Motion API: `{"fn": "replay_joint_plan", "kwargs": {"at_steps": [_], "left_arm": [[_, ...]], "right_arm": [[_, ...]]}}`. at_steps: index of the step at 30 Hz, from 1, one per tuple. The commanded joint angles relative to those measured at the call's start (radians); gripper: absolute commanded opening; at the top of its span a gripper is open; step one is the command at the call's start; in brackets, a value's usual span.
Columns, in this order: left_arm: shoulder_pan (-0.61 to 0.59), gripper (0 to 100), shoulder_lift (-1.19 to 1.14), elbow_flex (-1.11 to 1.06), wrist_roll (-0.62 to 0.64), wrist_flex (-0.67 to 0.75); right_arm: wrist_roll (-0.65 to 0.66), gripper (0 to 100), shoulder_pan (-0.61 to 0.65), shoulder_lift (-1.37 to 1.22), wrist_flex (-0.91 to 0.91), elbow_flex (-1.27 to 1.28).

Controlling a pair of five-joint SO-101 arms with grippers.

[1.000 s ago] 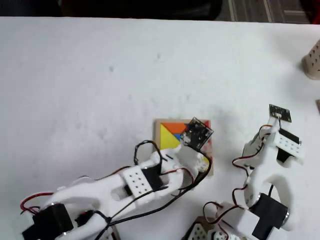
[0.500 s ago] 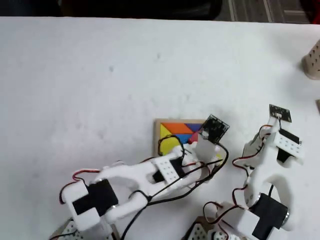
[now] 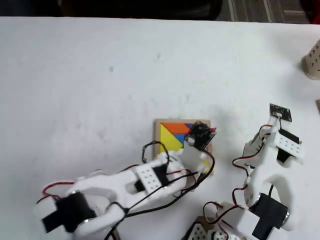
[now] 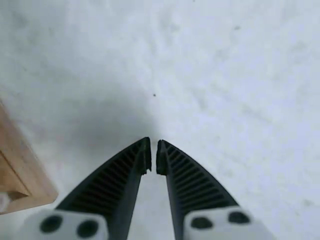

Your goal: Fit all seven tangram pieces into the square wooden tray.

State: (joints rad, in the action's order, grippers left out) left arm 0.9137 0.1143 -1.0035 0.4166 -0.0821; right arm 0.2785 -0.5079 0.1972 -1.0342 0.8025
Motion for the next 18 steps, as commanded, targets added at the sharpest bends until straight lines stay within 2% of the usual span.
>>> {"fn": "replay_joint_plan", "kwargs": {"at_steps": [1,9,15,18], "left_arm": [[-0.007,2,0.107,-0.061,0.011,-0.005],[-0.093,2,0.119,-0.087,0.006,0.0],[0.038,2,0.174,-0.031,0.011,-0.005],[0.061,2,0.177,0.025,0.011,0.0]], "right_arm": [[0.012,1.8,0.004,0.041,0.012,-0.005],[0.012,1.8,0.002,0.041,0.012,-0.005],[0.012,1.8,0.004,0.039,0.019,-0.005],[0.012,1.8,0.004,0.039,0.036,0.011]]}}
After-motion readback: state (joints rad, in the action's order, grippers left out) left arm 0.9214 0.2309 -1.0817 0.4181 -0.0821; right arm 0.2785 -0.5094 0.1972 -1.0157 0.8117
